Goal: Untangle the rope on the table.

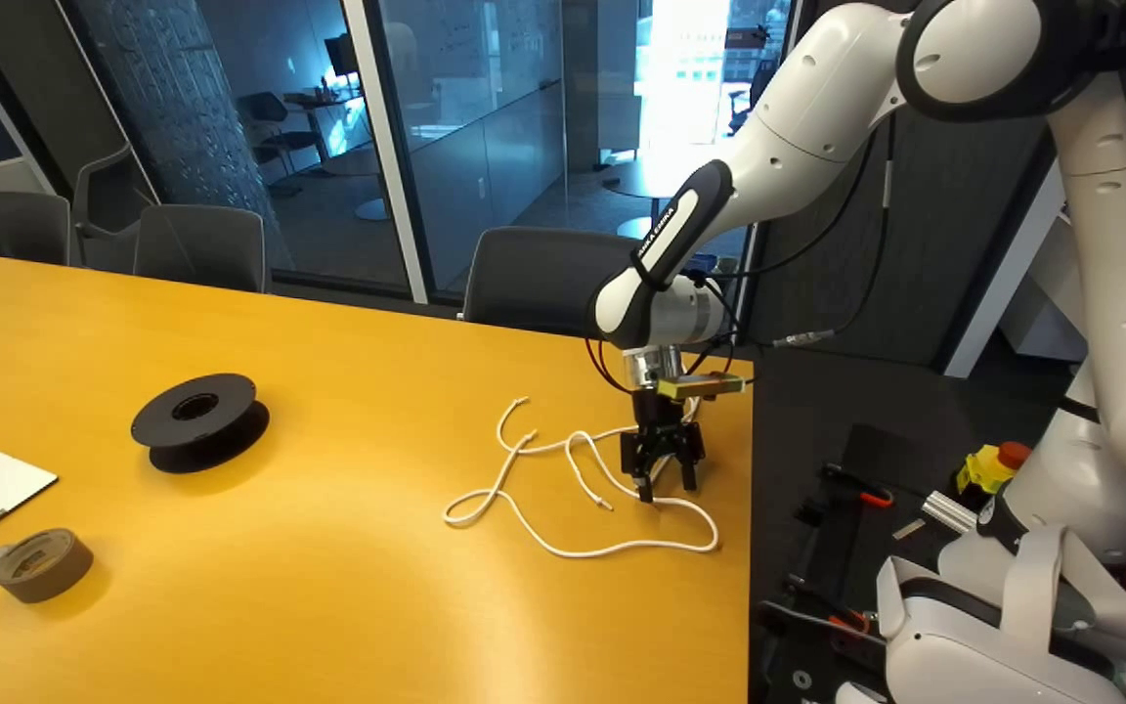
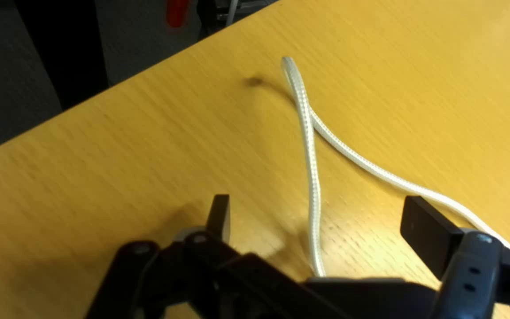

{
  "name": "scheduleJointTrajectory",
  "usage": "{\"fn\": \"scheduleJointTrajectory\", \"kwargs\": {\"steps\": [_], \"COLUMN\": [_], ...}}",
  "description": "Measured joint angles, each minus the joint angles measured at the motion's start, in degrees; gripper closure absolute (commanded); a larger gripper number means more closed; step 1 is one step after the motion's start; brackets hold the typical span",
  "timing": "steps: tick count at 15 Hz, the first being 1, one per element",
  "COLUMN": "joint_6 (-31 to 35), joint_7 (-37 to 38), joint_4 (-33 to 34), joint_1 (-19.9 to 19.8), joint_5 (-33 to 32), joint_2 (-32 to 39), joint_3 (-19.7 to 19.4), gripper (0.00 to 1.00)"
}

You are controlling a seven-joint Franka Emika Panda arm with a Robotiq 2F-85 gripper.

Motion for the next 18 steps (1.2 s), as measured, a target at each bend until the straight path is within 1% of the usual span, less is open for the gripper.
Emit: {"fn": "scheduleJointTrajectory", "kwargs": {"steps": [5,8,10,14,18], "joint_6": [0.5,4.3,5.7,10.9,12.1], "joint_7": [0.8,2.7,4.7,9.7,16.1], "joint_4": [3.4,5.8,7.9,12.5,18.7], "joint_1": [0.1,1.4,2.8,6.7,10.2], "joint_5": [-1.6,-4.9,-7.5,-12.8,-14.8], "joint_2": [0.0,-0.1,0.0,0.7,4.1], "joint_3": [-0.2,-0.3,-0.3,-0.3,-0.3], "gripper": [0.00,0.00,0.00,0.00,0.00]}}
